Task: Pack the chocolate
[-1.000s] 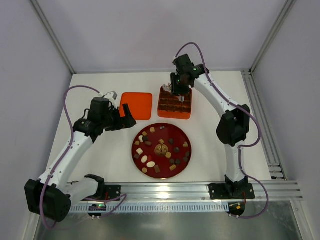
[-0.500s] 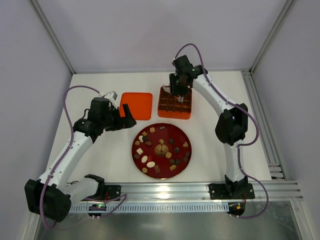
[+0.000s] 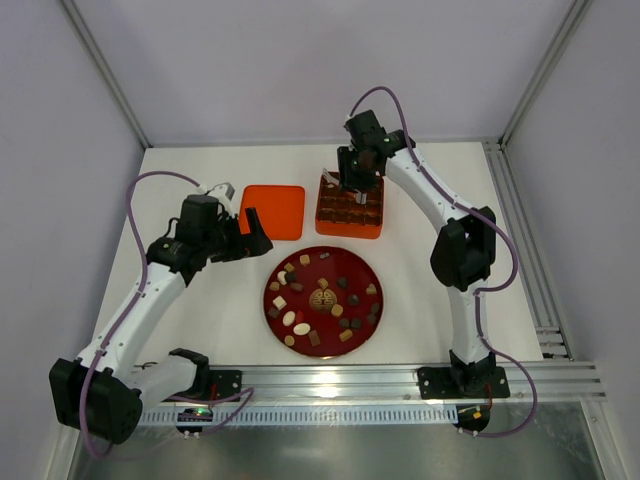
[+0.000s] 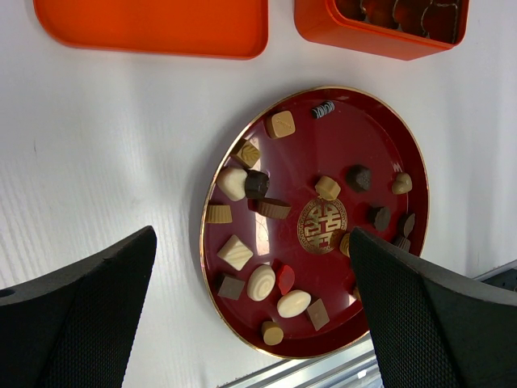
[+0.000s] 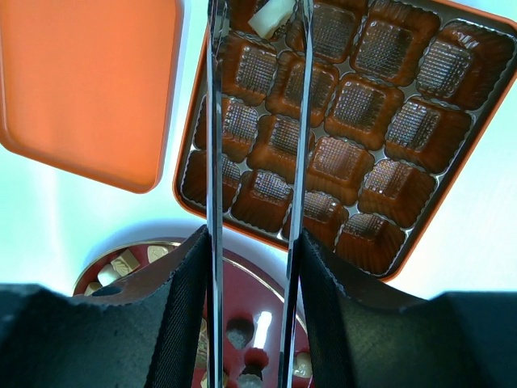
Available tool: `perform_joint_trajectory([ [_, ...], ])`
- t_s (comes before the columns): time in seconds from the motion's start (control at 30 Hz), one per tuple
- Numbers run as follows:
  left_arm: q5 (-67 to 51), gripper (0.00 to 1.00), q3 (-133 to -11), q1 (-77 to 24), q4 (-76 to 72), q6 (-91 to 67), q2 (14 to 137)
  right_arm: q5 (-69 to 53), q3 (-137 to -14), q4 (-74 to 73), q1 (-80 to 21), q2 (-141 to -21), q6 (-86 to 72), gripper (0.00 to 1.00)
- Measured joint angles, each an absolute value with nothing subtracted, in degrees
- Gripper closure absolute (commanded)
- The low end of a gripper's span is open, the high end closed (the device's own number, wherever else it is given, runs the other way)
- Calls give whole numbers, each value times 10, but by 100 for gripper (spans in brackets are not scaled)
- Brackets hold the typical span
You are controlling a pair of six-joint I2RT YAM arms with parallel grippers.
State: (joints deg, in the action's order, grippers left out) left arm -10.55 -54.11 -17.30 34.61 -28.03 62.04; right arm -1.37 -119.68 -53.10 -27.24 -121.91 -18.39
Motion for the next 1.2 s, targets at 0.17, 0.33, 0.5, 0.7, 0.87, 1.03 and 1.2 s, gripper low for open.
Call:
perform_joint_trajectory([
  [0.17, -105, 0, -541, -173, 346, -280, 620, -13, -1183, -530, -272, -1207, -183, 53],
  [0.33, -105, 0, -541, -173, 346, -280, 620, -11, -1078, -523, -276, -1117, -183, 53],
  [0.5, -106, 0, -541, -173, 346, -280, 620, 2, -937, -523, -311, -953, -184, 53],
  [0.7, -106, 0, -541, -173, 346, -280, 620, 2, -793, -532, -386, -786, -207, 53],
  [0.87, -107, 0, -541, -173, 346, -280, 620, 3, -723, -545, -444, -757, -234, 53],
  [1.03, -107, 0, -541, -173, 346, -280, 620, 3, -707, -550, -486, -773, -246, 54],
  [1.2, -107, 0, -541, -173, 346, -280, 620, 2, -707, -548, -496, -783, -248, 56],
])
